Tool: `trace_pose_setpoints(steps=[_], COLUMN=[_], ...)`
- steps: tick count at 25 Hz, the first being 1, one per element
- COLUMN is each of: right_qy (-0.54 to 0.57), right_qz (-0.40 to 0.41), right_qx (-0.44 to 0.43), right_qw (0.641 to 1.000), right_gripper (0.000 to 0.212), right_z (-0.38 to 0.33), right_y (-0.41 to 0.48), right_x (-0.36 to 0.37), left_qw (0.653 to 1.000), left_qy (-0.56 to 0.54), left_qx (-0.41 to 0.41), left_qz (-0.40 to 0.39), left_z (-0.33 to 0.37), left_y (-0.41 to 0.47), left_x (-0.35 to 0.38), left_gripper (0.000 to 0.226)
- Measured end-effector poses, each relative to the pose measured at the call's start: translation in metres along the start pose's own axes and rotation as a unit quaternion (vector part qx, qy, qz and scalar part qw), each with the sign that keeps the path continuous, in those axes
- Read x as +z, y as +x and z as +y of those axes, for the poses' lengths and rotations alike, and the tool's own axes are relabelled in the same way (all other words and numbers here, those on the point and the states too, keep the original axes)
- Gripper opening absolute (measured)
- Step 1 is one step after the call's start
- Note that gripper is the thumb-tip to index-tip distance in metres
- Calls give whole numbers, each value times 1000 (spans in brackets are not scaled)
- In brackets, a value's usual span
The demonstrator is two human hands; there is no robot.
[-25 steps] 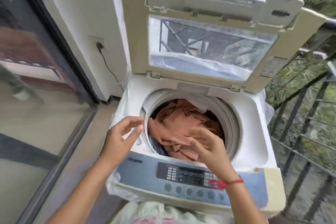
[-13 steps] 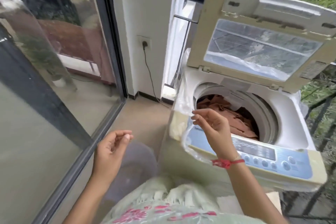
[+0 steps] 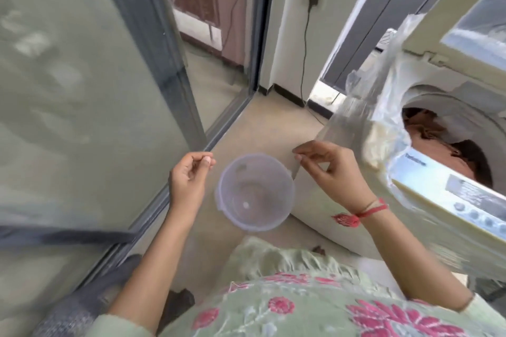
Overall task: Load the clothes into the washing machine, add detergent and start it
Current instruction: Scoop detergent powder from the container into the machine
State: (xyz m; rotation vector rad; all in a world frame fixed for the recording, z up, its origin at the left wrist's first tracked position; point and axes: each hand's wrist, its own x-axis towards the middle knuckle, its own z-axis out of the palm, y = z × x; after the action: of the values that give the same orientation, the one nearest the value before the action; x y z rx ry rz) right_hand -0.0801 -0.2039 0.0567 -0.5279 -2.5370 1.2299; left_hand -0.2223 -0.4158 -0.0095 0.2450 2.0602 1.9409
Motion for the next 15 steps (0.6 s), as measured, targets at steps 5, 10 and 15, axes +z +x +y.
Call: trace_pose_setpoints(steps=[5, 10, 15], right_qy=[-11, 23, 99], right_qz=[-30, 37, 173], right_qx=[-13, 14, 51], right_qw=[999, 999, 979], right_gripper=[11, 10, 11], right_z=[10, 38, 96], right_y=[-6, -27, -67], right_x=[1, -55, -148], left_qw=[998, 999, 993], left_qy=[4, 32, 36], left_qx=[-54, -26, 54], left_qz=[35, -17, -95], left_z=[-17, 2, 31], left_y=[-10, -5, -16], left_x=[0, 61, 187], left_gripper=[21, 21, 22])
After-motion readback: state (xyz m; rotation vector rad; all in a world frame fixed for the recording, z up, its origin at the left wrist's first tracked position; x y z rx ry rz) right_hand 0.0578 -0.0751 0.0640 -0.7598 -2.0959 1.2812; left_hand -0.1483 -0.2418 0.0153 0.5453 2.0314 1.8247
